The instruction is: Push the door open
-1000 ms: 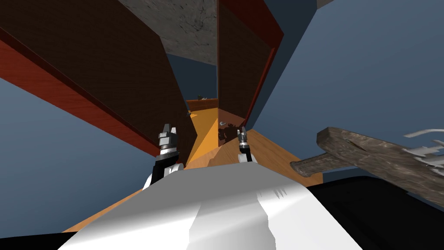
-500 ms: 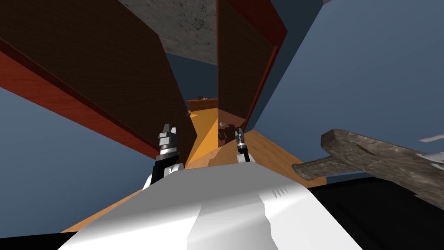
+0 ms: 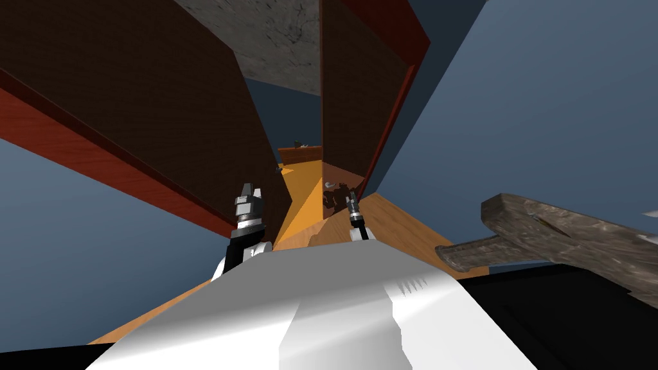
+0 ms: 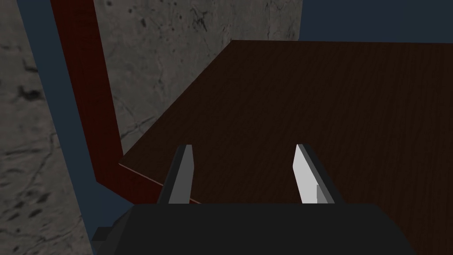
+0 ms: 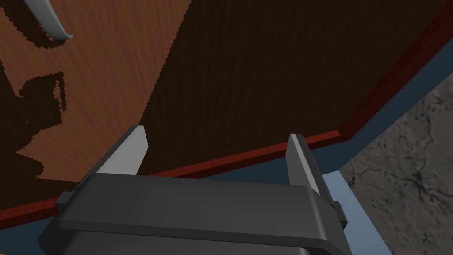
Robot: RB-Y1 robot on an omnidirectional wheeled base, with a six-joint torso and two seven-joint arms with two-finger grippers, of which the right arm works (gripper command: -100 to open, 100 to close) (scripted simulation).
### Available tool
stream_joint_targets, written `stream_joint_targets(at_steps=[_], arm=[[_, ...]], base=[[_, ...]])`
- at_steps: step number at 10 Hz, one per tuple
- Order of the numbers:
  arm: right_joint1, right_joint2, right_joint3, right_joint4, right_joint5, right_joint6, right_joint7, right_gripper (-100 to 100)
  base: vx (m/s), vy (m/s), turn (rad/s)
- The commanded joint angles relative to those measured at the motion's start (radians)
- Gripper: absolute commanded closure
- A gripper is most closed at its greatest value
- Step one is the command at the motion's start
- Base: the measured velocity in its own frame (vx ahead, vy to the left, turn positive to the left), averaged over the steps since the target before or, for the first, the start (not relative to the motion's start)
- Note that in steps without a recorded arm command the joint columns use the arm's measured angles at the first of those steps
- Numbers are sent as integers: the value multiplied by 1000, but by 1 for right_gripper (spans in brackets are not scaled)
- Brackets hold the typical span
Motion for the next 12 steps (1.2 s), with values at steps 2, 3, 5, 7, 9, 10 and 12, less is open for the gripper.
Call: stream_joint_targets(at_steps=[2,3,5,7,9,10,12], arm=[[-44,-4,11,79,22,-15,-9,-100],[-44,-4,11,108,22,-15,-9,-100],[-66,-6,15,158,32,-24,-14,-100],[-87,-8,19,208,42,-33,-18,-100],[-108,-9,24,258,52,-41,-22,-100],[-129,-11,28,295,61,-50,-26,-100],[-149,-11,32,343,70,-58,-31,-100]], base=[[58,-40,39],[60,-48,24],[53,-43,25],[53,-29,22],[46,-31,25],[51,-26,28],[49,-31,24]])
